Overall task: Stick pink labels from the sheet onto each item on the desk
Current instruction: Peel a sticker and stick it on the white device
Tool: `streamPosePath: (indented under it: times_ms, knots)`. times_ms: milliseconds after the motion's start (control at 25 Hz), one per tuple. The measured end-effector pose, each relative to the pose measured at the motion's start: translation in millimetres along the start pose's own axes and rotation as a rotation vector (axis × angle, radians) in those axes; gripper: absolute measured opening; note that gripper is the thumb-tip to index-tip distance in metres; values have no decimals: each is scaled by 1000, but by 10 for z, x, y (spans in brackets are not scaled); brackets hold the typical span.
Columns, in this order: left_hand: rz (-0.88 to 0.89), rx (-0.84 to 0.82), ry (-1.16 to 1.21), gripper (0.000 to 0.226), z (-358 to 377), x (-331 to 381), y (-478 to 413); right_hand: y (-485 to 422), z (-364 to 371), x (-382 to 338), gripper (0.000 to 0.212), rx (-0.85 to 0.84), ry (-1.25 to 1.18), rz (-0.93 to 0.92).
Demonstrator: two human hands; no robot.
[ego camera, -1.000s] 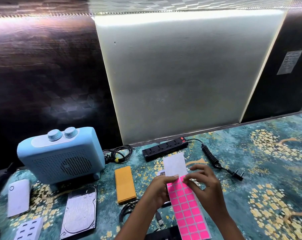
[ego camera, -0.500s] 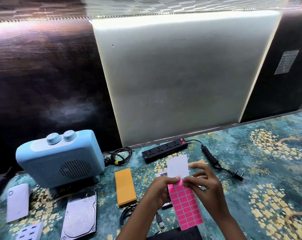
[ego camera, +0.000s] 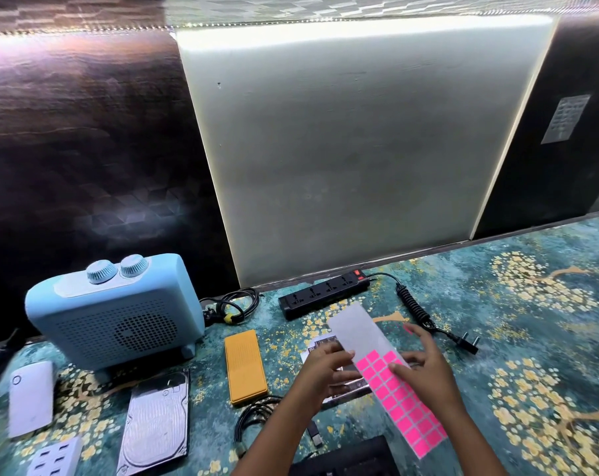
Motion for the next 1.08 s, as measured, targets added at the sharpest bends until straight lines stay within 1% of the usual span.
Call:
streamPosePath:
  times_ms: [80,200,320,480,520,600,720,800,920,1000,1080]
  knots:
    - [1,34,-59,16,-51,-43,0,-86,-166,168,64,90,64,74]
    - [19,57,-104,12,-104,-41,24,-191,-280,404,68,177,176,113]
    - [36,67,-161,7,-164,-29,74,-239,-244,550,75,193,306,78]
    - [23,113,-156,6,-379,-108,185,-214,-140,480,71,272,538,-5]
    - [26,144,-157,6,-469,-126,218,-182,-73,412,69,278,546,-42]
    - [33,215,-156,4,-643,-154,286,-93,130,288,66,232,440,-100]
    - [19,294,-98,4,-934,-261,409,115,707,156,77,30,245,-66]
    - [8,321,-71,6,-1135,-355,481,308,1159,48,80,-98,238,-95]
    - [6,349,-69,8,-1470,-457,643,553,1698,-161,69,-184,216,-166]
    - [12,376,-69,9,-1775,-513,795,674,1989,-226,63,-204,155,-134]
    - [32,453,-44,7,-2241,-559,976,806,2311,-223,58,-223,77,-58]
Point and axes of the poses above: each hand's wrist, its own y-axis away from the middle knuckle, its own z-axis out of the palm, x = y × z, the point moved 8 cm from there along -y, towards the middle knuckle, and after that the axes turned 8 degrees about -y, right-handed, at the moved point
